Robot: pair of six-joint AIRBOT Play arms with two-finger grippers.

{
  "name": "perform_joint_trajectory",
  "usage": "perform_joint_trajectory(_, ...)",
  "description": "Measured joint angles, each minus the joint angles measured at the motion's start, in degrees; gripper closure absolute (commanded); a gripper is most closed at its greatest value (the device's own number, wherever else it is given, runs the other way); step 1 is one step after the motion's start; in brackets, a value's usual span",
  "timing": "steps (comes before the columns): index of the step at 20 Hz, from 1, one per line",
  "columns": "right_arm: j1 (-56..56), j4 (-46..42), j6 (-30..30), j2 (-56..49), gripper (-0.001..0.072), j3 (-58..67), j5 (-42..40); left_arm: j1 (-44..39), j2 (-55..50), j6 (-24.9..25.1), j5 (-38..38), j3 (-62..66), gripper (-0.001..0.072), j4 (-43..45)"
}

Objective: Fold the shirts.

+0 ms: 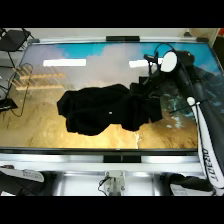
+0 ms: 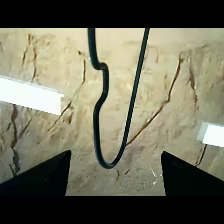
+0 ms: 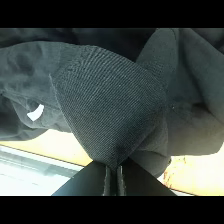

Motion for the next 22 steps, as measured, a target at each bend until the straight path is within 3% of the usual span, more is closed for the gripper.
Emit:
perform_joint_trajectory(8,0.00,-0.59,1.07,-0.02,0.0640,0.00,0.04,0.20,-3.54,3.15,1.90,0.13,0.0124,-1.22)
perform_joint_trajectory(10,0.00,-0.66,1.16,-0.02,0.0640,0.00,0.02,0.07,-4.70,3.61,1.75,0.11,0.0253,-1.64)
perform_joint_trajectory(12,0.00,-0.72,1.36,-0.02,0.0640,0.00,0.02,-0.35,-5.55,4.46,1.68,0.11,0.0260,-2.34)
perform_joint_trajectory(14,0.00,-0.74,1.40,-0.02,0.0640,0.00,0.02,-0.74,-6.01,5.14,1.84,0.13,0.0349,-2.62)
perform_joint_trajectory(16,0.00,-0.81,1.44,-0.02,0.0640,0.00,0.02,-0.87,-6.25,5.53,1.99,0.11,0.0587,-2.78)
perform_joint_trajectory(17,0.00,-0.81,1.44,-0.02,0.0639,0.00,0.02,-0.96,-6.27,5.49,1.97,0.13,0.0657,-2.97)
perform_joint_trajectory(22,0.00,-0.83,1.44,-0.04,0.0640,0.00,0.00,-1.22,-5.99,5.92,0.92,2.32,0.0662,-2.69)
